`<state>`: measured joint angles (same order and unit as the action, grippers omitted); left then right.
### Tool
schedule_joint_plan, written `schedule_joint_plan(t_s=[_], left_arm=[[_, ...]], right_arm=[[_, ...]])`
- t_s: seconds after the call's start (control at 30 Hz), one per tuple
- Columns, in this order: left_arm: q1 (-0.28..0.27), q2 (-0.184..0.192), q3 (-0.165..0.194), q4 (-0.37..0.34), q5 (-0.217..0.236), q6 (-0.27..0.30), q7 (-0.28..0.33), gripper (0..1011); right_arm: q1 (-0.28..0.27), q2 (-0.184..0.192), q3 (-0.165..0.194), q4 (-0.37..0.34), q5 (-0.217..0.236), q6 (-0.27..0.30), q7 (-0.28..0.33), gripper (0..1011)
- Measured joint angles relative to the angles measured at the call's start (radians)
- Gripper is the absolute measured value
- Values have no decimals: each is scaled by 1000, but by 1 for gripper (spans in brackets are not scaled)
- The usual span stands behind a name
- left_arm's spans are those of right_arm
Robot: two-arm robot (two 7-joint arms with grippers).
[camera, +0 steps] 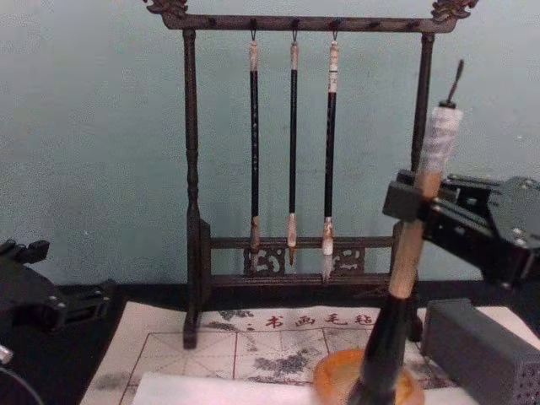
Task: Pick up the brush from the inkstone, write on the paper, then place the brush back to its original position.
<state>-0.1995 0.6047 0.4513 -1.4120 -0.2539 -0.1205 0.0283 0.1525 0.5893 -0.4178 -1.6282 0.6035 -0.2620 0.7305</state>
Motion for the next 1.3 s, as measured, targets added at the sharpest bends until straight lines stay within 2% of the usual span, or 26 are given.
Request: schedule_joint_plan(t_s=[0.7,1.3], left_arm=[[0,0,0,0,0,0,0,1001],[0,0,0,0,0,0,0,1001]], right_arm=[[6,-24,-37,-1,-18,-1,23,198],[-2,-13,-58,-5,-16,14,33,198]])
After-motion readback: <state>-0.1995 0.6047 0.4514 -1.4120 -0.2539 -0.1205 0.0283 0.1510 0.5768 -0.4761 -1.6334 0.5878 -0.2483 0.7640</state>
